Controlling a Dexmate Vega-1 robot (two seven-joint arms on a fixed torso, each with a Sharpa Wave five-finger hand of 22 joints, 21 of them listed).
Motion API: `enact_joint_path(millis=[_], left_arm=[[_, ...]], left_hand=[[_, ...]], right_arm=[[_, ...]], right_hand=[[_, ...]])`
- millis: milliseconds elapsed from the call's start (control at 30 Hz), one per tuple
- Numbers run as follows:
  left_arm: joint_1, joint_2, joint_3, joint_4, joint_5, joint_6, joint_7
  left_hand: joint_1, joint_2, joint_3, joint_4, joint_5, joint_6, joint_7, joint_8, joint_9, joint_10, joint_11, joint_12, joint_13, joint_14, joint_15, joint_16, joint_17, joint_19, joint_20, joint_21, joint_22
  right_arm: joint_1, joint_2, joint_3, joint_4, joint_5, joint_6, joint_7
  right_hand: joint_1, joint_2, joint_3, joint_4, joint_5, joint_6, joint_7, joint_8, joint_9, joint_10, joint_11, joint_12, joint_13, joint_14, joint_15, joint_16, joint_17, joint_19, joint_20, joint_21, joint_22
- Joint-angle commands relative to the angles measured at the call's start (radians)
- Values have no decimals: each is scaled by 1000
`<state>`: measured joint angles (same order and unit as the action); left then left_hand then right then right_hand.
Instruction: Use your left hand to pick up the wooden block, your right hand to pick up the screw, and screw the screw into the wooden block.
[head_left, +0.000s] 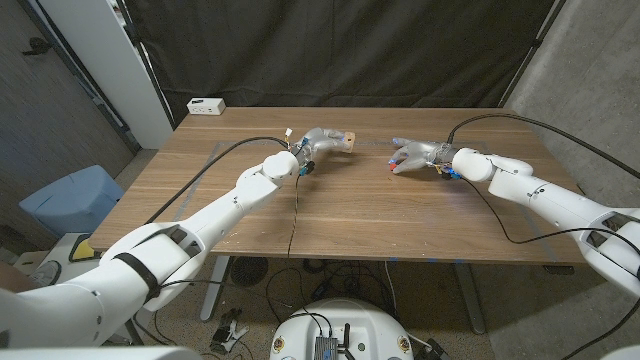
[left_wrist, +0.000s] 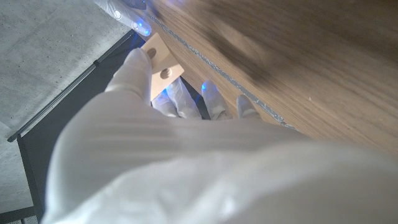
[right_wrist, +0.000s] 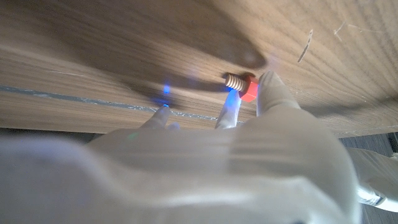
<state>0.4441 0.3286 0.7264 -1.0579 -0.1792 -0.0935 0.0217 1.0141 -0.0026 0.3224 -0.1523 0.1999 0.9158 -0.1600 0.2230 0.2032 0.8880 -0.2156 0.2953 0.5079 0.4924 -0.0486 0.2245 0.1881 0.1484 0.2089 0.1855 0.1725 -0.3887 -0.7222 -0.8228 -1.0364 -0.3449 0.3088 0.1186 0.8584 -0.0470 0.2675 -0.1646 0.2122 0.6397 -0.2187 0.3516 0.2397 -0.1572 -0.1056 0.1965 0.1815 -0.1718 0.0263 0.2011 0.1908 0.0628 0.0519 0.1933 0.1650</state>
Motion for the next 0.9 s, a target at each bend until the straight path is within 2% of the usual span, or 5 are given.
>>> enact_joint_path(millis=[33,900], left_arm=[[-4,-2,3,8,-4,0,-10],[5,4,3,-10,-7,13,-11]], left_hand=[[-15,27,3,8,5,13,3,3,1,6,-2,-1,3,0,-38,1,3,-4,3,5,2],[-14,33,1,7,7,13,4,3,1,7,-2,-7,6,-2,-37,0,3,-4,3,6,2]], right_arm=[[-4,2,-2,-4,-6,-7,-19],[-15,0,-2,-21,-17,-17,-39]], right_hand=[[14,0,9,2,11,26,1,15,5,7,-1,5,3,5,-11,10,1,15,1,5,6],[34,1,11,6,15,108,1,60,18,39,-16,8,2,27,-22,13,1,38,-4,7,6]])
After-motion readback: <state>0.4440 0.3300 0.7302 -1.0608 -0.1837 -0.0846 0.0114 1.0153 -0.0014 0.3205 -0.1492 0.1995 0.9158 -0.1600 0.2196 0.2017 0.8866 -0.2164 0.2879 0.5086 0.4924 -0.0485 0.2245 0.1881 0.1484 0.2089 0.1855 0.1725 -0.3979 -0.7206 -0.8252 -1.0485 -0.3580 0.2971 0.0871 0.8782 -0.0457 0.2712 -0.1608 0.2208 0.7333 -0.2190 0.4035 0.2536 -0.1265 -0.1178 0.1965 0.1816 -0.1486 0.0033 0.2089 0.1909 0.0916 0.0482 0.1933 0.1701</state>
